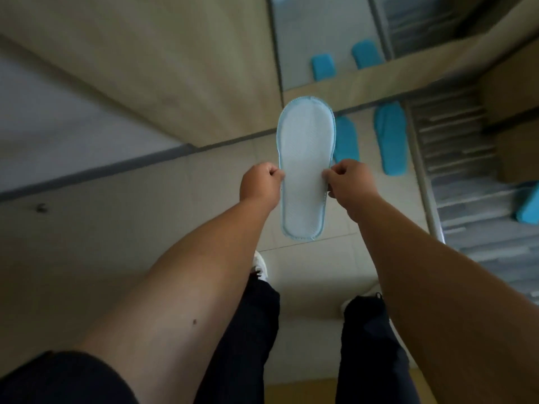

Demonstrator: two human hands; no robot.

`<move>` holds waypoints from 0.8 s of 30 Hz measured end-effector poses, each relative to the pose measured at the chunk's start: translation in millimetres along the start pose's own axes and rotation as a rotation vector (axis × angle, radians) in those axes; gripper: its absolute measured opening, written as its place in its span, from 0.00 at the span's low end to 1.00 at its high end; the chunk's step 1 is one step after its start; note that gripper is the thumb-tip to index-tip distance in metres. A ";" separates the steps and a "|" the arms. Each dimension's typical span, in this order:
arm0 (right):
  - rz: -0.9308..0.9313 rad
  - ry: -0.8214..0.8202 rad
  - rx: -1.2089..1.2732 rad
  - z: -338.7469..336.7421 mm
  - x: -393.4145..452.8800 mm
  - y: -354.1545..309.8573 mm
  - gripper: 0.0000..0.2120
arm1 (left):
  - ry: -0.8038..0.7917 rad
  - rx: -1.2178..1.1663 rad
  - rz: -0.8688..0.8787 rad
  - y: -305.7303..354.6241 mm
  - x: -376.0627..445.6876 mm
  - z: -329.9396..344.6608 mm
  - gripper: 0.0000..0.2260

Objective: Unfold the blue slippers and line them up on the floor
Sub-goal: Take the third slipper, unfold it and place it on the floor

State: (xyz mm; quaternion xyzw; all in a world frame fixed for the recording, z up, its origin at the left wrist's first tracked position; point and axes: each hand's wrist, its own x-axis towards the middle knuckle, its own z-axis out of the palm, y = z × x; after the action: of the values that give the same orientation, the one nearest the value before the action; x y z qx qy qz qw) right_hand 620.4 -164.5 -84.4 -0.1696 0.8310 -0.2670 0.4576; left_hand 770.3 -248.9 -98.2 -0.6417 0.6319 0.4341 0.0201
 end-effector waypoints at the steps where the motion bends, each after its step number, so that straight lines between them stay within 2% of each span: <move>1: -0.008 -0.021 -0.019 23.2 -0.9 -8.1 0.07 | 0.014 -0.011 -0.023 -19.7 3.9 -14.4 0.08; 7: -0.052 -0.089 -0.114 115.5 3.7 -22.7 0.06 | 0.059 -0.075 -0.113 -101.2 24.6 -52.8 0.08; 13: -0.241 0.029 -0.365 156.0 19.6 -18.2 0.06 | 0.141 -0.122 -0.148 -119.5 41.7 -32.0 0.14; 17: -0.354 -0.018 -0.448 177.6 32.1 -12.0 0.08 | 0.051 -0.396 -0.157 -110.2 56.6 -2.5 0.15; 20: -0.466 -0.060 -0.464 182.0 41.6 0.6 0.10 | 0.039 -0.550 -0.196 -112.7 66.4 16.2 0.16; 24: -0.579 -0.107 -0.438 179.5 59.6 21.6 0.09 | 0.011 -0.746 -0.226 -130.7 79.3 34.7 0.12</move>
State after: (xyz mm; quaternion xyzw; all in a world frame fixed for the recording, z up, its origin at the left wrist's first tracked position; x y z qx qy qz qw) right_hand 741.1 -230.4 -216.0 -0.5056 0.7608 -0.1921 0.3586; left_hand 846.2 -265.6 -234.2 -0.6728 0.3563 0.6256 -0.1705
